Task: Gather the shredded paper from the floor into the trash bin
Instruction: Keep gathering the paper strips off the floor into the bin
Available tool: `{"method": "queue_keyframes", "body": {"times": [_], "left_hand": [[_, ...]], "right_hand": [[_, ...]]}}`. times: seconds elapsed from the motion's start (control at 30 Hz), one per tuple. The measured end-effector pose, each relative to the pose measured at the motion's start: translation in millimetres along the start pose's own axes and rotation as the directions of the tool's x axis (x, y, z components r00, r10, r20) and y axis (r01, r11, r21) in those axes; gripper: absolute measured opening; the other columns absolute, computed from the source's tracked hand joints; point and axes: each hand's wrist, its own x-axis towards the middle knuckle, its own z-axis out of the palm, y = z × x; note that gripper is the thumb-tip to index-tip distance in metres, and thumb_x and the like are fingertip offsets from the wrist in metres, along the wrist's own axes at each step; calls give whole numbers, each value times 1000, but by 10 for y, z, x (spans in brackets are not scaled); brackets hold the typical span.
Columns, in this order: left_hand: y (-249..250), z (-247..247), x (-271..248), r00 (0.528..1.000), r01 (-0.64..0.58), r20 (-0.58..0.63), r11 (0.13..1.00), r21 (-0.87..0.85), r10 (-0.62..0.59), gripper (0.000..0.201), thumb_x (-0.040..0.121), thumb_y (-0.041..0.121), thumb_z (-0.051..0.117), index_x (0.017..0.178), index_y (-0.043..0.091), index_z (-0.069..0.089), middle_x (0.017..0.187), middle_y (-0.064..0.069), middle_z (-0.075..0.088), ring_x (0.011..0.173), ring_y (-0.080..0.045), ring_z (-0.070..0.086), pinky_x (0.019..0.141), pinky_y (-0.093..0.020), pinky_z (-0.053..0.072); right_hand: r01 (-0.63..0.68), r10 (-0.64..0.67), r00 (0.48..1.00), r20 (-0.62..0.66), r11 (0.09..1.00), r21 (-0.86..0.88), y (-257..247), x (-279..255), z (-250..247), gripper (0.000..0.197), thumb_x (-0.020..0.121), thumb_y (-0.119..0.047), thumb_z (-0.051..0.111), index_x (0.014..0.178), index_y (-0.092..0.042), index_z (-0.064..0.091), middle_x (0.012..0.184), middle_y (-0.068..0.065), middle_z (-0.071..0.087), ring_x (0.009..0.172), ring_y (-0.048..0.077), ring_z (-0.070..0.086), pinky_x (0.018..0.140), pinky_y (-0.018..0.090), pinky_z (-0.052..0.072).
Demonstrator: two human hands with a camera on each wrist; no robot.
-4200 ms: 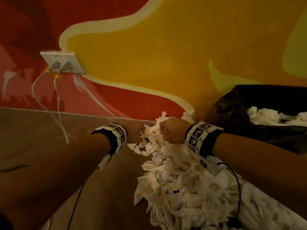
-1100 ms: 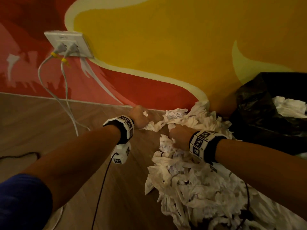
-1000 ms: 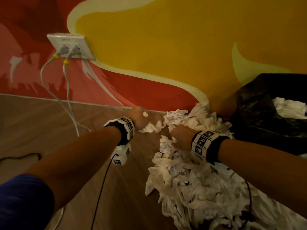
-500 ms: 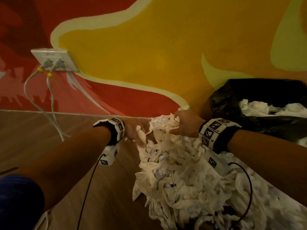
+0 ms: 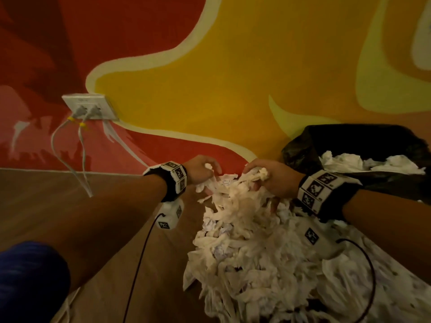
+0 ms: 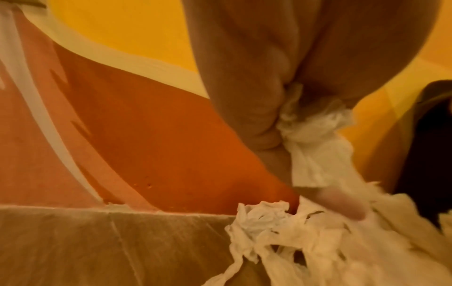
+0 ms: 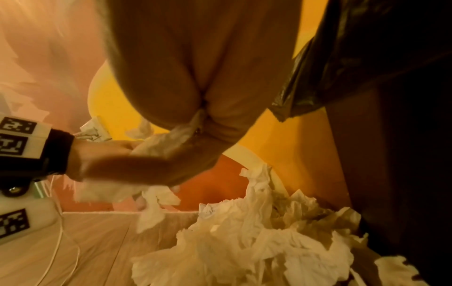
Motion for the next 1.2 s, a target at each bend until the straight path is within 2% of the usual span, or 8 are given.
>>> {"method": "queue_keyframes", "body": {"times": [0.13, 0.27, 0.43, 0.57, 0.7, 0.8, 1.0, 1.2], "left_hand": [[228, 42, -25, 999, -40, -30, 995, -90, 38, 34, 81, -7, 45, 64, 10, 69, 49, -2, 53, 35, -10, 34, 39, -16, 29], [481, 106, -16, 996, -79, -63, 983, -167, 69, 31, 83, 7, 46, 54, 14, 38, 51, -2, 33, 42, -13, 23, 48, -25, 23], [804, 180, 49, 994, -85, -81, 982, -171, 71, 47, 92, 39, 49, 51, 19, 36, 45, 4, 33, 38, -14, 30, 44, -21, 31], [1001, 251, 77, 987, -141, -102, 971, -195, 123, 30, 92, 24, 51, 64, 16, 42, 58, -3, 39, 50, -19, 37, 54, -30, 33], [1136, 290, 89, 964, -243, -114, 970, -23, 239, 28, 79, 12, 74, 75, 14, 46, 57, 1, 46, 41, -8, 46, 38, -18, 35], [1236, 308, 48, 945, -295, -129, 953, 65, 301, 37, 74, 16, 81, 79, 13, 45, 57, 4, 41, 37, -3, 38, 35, -14, 28], [1489, 289, 4, 968, -246, -59, 872, -424, 245, 36, 88, -22, 45, 80, 13, 39, 92, -11, 45, 77, -29, 53, 76, -49, 47], [1684, 387, -38, 927, -364, -87, 820, -442, 365, 11, 101, 0, 40, 102, 10, 41, 86, -13, 54, 49, -25, 58, 43, -36, 54]], "right_hand": [[65, -78, 995, -64, 982, -175, -8, -40, -62, 14, 89, -3, 60, 78, -11, 64, 85, 21, 66, 76, 41, 62, 64, 47, 51], [58, -86, 991, -98, 965, -257, -36, -104, -183, 42, 85, -44, 66, 55, -20, 49, 57, 0, 53, 56, 19, 50, 56, 35, 39], [-33, 15, 995, -99, 982, -188, -104, -221, -323, 67, 61, -84, 51, 76, -18, 49, 65, -3, 45, 61, 15, 44, 65, 31, 37], [-52, 33, 973, -227, 995, -82, -82, -272, -472, 47, 98, -43, 43, 61, -14, 38, 56, 8, 37, 52, 22, 38, 61, 34, 33], [-59, -14, 958, -288, 968, -244, -75, -394, -682, 12, 92, -25, 60, 82, -22, 53, 77, 3, 65, 65, 15, 62, 58, 30, 48], [-54, -30, 953, -301, 963, -266, -52, -497, -833, 21, 86, -15, 68, 102, -22, 56, 99, 1, 62, 73, 19, 66, 68, 36, 55], [-88, -36, 893, -449, 964, -252, -3, -703, -1072, 14, 97, -10, 52, 105, -14, 63, 105, 1, 60, 89, 21, 60, 72, 32, 51], [27, 26, 867, -497, 995, 99, 68, -864, -1283, 19, 99, -3, 39, 87, -9, 53, 76, 10, 50, 55, 24, 48, 55, 32, 41]]}}
